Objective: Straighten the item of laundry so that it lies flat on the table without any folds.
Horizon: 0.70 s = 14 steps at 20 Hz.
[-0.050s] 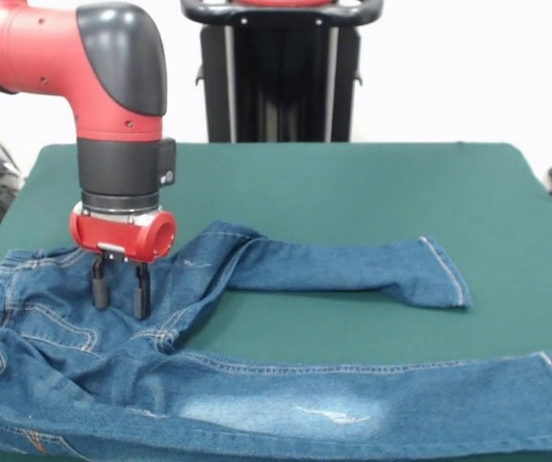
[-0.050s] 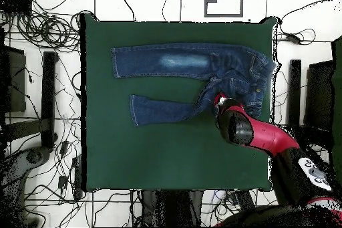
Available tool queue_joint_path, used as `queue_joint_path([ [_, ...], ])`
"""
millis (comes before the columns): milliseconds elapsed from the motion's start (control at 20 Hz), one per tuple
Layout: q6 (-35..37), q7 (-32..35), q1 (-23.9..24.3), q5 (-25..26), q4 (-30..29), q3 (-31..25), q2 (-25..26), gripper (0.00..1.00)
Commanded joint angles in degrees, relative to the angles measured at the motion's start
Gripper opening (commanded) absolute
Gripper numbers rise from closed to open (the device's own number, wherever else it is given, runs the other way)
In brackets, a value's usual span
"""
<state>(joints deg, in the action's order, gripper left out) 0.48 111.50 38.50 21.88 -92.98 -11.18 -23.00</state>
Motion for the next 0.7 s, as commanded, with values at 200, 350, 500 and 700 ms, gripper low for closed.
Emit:
queue_joint_path([
  [200,-2.5,4.2,0.9,4.1,-4.6,0.4,8.6,1.0],
  [350,-2.5,3.5,2.2,4.9,-5.0,0.1,8.5,1.0],
  [500,-1.3,2.5,3.7,5.4,-5.2,-0.8,8.2,1.0],
  [700,0.5,1.6,5.4,6.1,-5.7,-2.1,7.6,1.0],
])
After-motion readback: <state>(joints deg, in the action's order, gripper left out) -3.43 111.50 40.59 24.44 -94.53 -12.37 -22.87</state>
